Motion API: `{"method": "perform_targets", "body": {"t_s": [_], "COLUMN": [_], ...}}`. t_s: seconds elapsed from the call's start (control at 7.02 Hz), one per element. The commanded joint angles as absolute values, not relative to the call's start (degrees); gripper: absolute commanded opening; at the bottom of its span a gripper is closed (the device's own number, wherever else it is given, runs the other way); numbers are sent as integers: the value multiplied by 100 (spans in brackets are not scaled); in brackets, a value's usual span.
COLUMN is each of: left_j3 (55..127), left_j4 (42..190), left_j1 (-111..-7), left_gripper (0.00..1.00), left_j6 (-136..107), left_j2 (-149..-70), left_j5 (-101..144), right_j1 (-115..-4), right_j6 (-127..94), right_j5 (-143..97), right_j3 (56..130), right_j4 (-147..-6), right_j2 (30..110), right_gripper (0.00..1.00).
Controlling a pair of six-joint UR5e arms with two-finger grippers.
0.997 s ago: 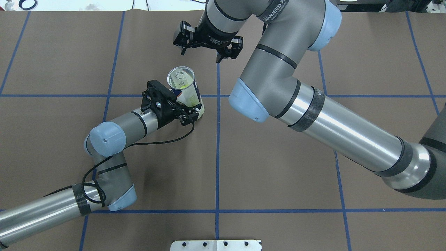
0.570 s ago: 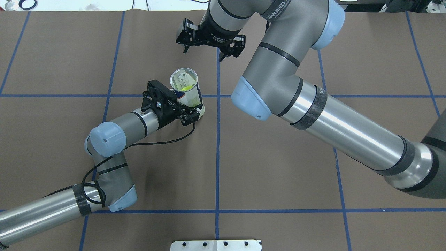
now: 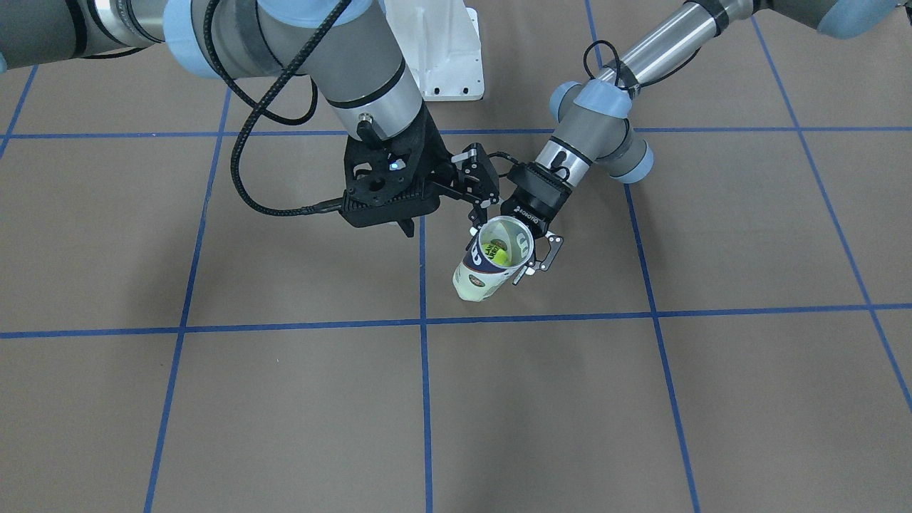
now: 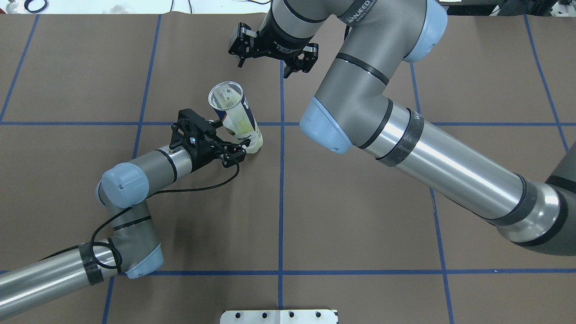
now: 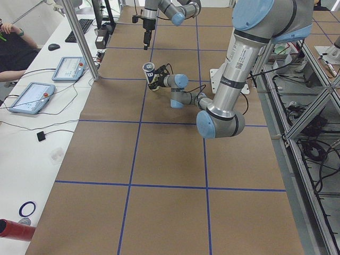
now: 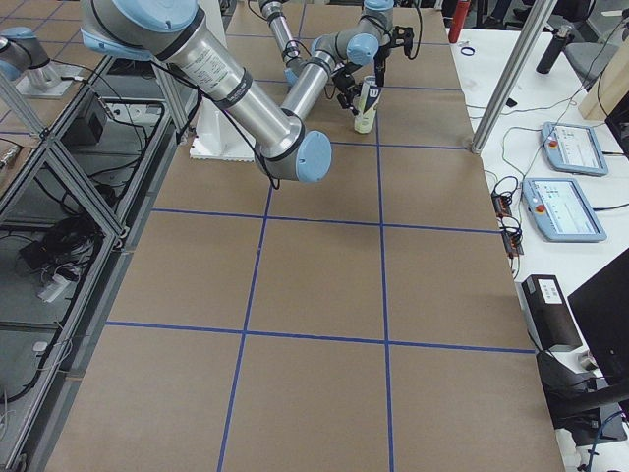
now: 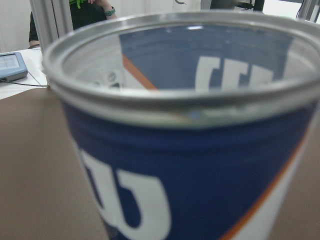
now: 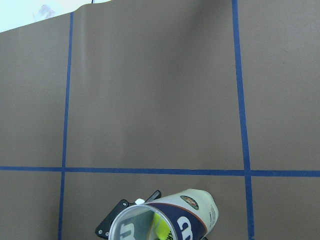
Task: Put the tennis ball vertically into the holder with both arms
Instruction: 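Open the left gripper and release the can's side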
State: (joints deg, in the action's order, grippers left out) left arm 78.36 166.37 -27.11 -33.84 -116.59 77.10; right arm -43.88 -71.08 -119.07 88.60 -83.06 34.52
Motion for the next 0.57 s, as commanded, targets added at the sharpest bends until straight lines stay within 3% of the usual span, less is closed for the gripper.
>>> {"method": "perform_targets", "body": {"t_s": [0.0, 0.43], "left_j3": [8068, 8094], "left_j4": [16629, 16629], "left_j1": [-2690, -2689], "left_gripper": [99, 99], "left_j6": [-3384, -3384], "left_j2": [-11443, -11435], "left_j5": [7717, 7717], "right_j1": [-4395, -4421], "right_j6": [-7102, -7102], "right_j5": [-11909, -11935], "right_j3": [8868, 8894], "right_j4": [-8306, -8306], "right_j2": [3498, 3507], "right_gripper": [99, 99]}}
